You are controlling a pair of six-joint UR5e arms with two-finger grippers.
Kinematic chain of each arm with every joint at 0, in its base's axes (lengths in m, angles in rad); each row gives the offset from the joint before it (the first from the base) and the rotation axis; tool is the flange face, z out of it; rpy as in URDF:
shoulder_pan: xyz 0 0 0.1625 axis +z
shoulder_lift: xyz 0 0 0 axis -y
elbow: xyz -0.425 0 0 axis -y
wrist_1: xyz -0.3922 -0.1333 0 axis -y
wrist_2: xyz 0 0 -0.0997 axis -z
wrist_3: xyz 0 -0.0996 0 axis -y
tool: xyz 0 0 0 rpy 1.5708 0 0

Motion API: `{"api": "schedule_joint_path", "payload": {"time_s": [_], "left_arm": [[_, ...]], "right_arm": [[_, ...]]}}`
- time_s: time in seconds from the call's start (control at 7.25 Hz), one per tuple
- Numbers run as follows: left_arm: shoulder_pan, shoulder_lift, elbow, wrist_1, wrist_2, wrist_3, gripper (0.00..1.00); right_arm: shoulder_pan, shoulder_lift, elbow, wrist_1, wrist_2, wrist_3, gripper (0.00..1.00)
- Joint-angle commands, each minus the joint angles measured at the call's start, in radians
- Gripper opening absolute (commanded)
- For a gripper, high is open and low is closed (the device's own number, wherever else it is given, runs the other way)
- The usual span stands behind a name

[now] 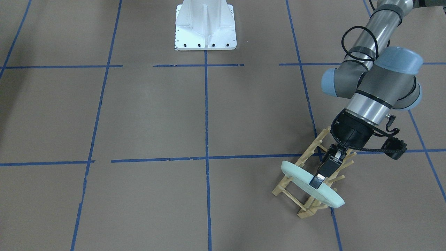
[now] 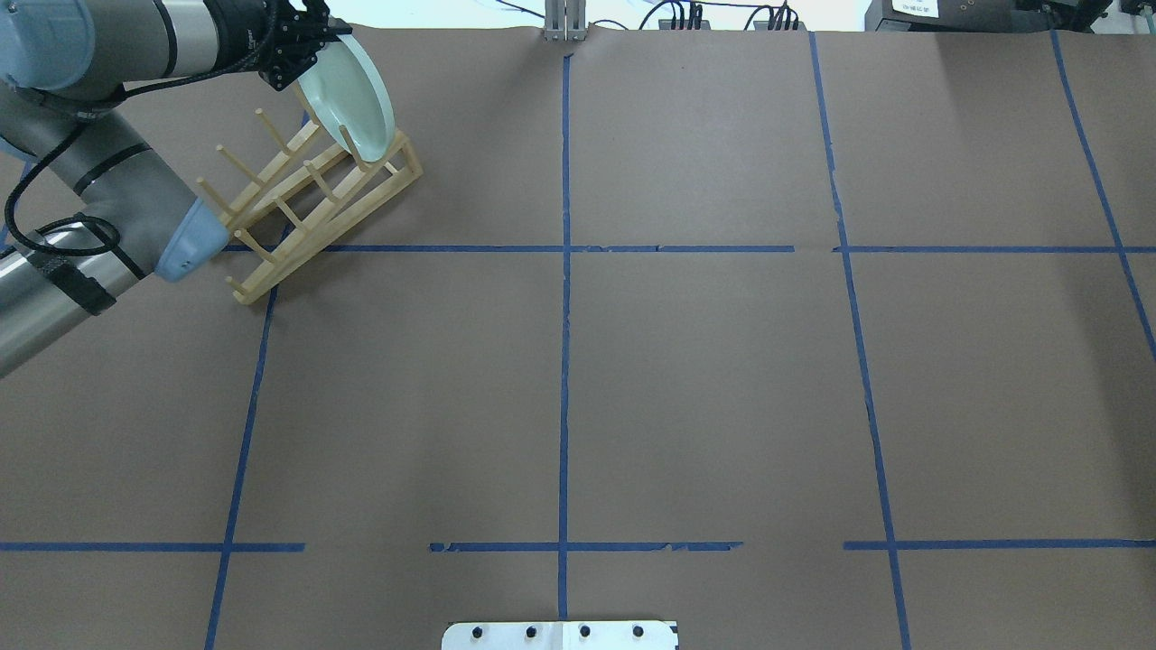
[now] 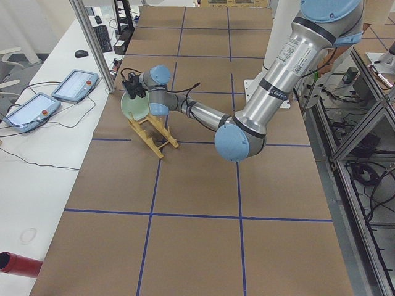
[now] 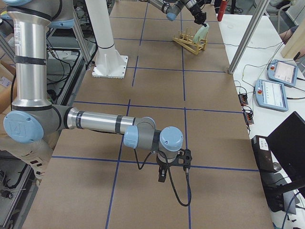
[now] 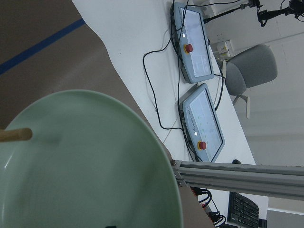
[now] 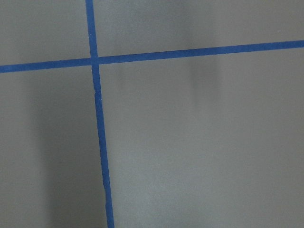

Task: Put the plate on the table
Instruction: 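Grasp the plate rim with the left gripper and lift it out of the rack, then swing the held plate toward the robot and lower it flat onto the table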

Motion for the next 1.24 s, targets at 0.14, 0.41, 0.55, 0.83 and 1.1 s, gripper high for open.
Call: {"api": "schedule_joint_path", "payload": {"time_s": [0.14, 0.41, 0.55, 0.83, 1.1], "left_arm": [[-0.1, -0.002, -0.283, 0.269, -0.1, 0.0, 0.0], [-0.038, -0.016, -0.419, 0.63, -0.131, 0.062, 0.0], [0.057, -0.069, -0.46, 0.927, -0.13, 0.216, 0.0], [0.204, -0.22, -0.378, 1.326, -0.125, 0.424, 0.0], [0.358, -0.327, -0.163, 1.488, -0.099, 0.595, 0.0]], "right_arm": [[0.0, 0.0, 0.0, 0.0, 0.0, 0.0, 1.0], [0.0, 0.0, 0.0, 0.0, 0.0, 0.0, 1.0], [0.0, 0.0, 0.0, 0.0, 0.0, 0.0, 1.0], [0.0, 0.0, 0.001, 0.0, 0.0, 0.0, 1.0], [0.0, 0.0, 0.001, 0.0, 0.0, 0.0, 1.0]]}}
